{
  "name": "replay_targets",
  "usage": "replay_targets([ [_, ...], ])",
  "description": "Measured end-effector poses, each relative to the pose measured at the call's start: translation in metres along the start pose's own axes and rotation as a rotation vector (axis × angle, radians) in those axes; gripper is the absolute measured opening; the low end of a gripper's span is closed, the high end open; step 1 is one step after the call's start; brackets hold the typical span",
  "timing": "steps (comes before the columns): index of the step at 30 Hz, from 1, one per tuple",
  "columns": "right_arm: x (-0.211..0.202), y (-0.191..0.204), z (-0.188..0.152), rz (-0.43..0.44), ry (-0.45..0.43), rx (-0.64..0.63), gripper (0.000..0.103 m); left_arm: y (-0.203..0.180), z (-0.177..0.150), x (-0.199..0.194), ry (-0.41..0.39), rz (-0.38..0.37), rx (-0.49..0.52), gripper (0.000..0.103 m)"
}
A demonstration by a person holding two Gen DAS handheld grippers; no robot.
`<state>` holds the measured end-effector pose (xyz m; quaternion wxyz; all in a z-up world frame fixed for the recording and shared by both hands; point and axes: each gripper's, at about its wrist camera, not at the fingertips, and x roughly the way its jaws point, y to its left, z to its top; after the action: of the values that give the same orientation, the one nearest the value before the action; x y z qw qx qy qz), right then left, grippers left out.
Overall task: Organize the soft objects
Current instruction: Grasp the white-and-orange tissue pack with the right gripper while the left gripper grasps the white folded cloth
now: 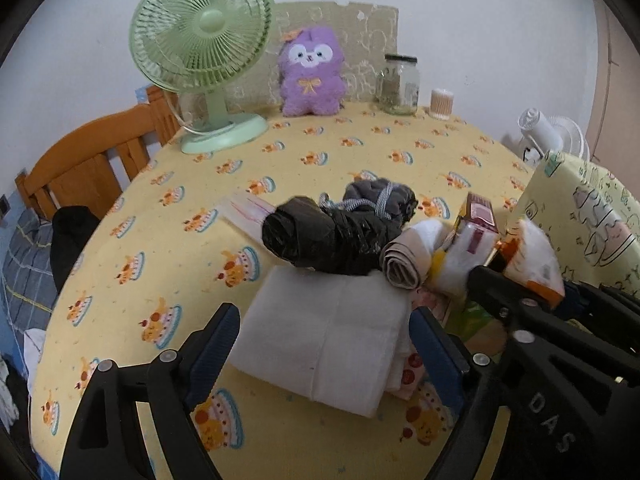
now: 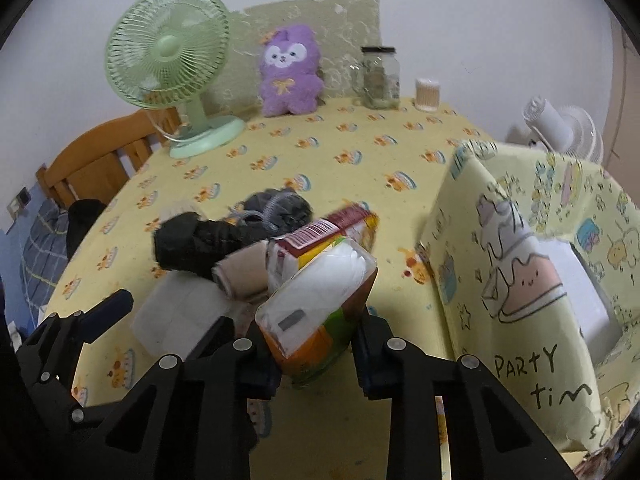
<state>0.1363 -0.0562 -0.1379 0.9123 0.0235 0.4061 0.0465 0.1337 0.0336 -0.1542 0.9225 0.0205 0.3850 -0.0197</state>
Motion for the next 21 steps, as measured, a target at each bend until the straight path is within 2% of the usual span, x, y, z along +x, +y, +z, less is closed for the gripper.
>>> replay_targets([
  [7,0.005,0.0,0.0,-0.014,-0.003,-0.009,0.031,0.0,0.0,0.01,0.018,-0.014,-0.003,0.087],
  [9,0.006,0.001,0.0,-0.016,-0.004,-0.014,0.031,-0.002,-0.001,0.011,0.017,-0.023,0.013,0.076],
  [10,0.006,0.002,0.0,-0.017,-0.004,-0.015,0.031,-0.005,-0.003,0.01,0.012,-0.023,0.03,0.074],
  [12,0.006,0.002,-0.001,-0.019,-0.004,-0.017,0.031,-0.01,-0.005,0.006,0.003,-0.035,0.054,0.057],
  [15,0.005,0.002,-0.001,-0.014,-0.001,-0.014,0.031,-0.013,-0.005,0.004,0.013,-0.079,0.052,0.037],
  [21,0.0,0.004,-0.003,-0.003,0.0,-0.018,0.031,-0.01,-0.004,0.0,0.029,-0.12,0.017,0.014],
])
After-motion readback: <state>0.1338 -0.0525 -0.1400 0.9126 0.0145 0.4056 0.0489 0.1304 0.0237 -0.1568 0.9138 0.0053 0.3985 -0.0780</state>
